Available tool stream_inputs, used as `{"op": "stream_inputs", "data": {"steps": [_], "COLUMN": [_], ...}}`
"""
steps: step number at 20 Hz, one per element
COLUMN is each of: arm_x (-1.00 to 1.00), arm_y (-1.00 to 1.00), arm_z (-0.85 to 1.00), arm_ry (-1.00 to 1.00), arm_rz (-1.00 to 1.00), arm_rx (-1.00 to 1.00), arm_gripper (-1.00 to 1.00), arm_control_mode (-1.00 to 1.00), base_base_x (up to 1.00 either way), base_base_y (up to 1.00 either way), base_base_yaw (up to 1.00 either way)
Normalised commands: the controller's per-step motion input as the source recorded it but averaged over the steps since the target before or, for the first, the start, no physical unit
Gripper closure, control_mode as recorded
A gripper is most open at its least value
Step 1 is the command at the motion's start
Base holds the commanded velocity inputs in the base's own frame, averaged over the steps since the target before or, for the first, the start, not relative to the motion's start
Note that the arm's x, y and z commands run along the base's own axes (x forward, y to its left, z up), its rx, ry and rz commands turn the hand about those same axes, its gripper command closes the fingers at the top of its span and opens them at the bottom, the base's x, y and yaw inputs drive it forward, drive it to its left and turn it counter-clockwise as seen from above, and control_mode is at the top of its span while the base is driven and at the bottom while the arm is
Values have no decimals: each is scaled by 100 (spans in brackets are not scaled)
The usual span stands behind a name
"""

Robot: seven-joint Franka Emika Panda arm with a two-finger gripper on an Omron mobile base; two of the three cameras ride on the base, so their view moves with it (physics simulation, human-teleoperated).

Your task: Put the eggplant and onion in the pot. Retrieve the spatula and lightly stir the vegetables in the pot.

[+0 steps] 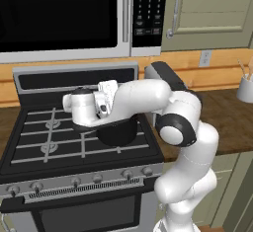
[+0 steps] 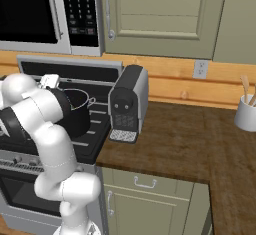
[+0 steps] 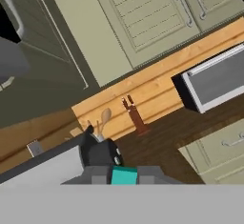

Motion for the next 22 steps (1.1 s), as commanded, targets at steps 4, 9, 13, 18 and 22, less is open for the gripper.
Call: {"op": "stream_inputs", "data": {"steps": [4, 9, 13, 18, 22], "arm_x": [0, 0, 0, 8, 16], "arm_y": [0, -1, -32, -31, -5], "arm_z": [30, 75, 12, -22, -42], "arm_ry": [12, 25, 36, 41, 34], "arm_rz": [5, 1, 0, -5, -7], "arm_rx": [23, 18, -12, -16, 0], "arm_gripper": [100, 100, 100, 100, 100], "arm_control_mode": [-100, -100, -100, -100, -100], "base_base_x": [0, 0, 0, 0, 0], "base_base_y": [0, 0, 0, 0, 0], "base_base_yaw": [0, 0, 0, 0, 0]}}
